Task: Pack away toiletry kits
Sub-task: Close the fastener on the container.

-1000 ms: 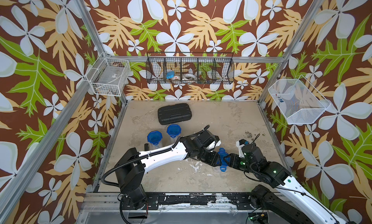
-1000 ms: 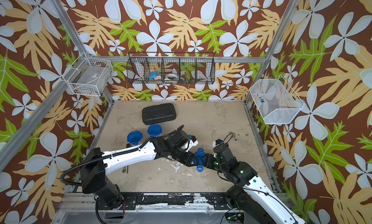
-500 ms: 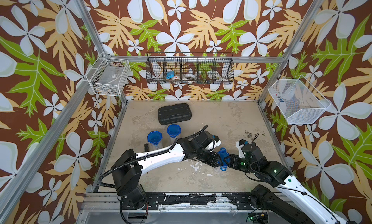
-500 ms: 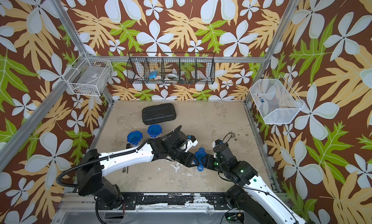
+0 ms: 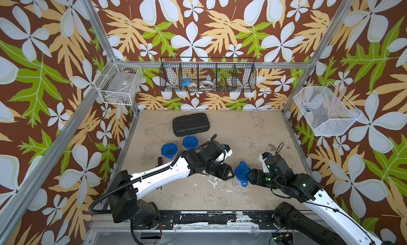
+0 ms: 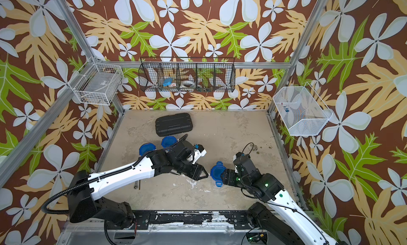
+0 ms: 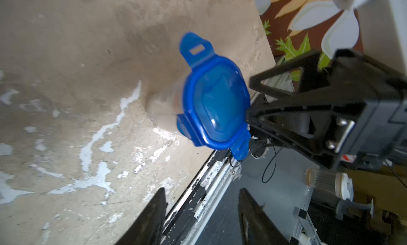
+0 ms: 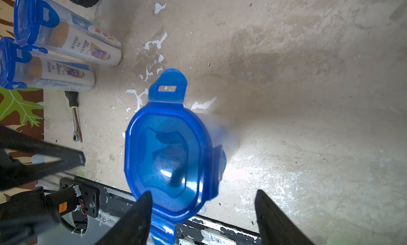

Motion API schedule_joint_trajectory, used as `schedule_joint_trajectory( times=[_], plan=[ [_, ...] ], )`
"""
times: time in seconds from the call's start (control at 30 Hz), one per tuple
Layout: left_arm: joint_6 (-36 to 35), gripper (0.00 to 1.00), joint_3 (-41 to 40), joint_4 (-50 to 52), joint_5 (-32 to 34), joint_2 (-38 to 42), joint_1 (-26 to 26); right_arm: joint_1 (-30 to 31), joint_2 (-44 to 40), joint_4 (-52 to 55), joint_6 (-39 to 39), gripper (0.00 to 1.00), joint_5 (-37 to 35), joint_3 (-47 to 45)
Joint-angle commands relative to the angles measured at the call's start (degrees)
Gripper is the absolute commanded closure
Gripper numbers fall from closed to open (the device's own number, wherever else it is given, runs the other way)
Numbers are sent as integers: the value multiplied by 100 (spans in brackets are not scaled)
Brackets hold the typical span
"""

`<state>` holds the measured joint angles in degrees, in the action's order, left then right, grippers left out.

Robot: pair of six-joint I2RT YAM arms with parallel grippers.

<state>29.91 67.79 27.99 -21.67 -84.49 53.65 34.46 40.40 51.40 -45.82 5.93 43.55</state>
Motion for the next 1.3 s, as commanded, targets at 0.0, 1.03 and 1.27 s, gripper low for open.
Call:
schedule_joint_trajectory(
  times=[0.0,1.03,1.27],
  plan=[
    [-151,52,327,309,321,-237,-281,0,-154,492,53,30,-179,-1],
    [-356,59,1073,603,840,-1352,-14,-1095,746,-466,1056,36,292,-436],
    [-276,59,959,718,904,-1185,23,-1501,1019,-522,1365,35,332,-265]
  ],
)
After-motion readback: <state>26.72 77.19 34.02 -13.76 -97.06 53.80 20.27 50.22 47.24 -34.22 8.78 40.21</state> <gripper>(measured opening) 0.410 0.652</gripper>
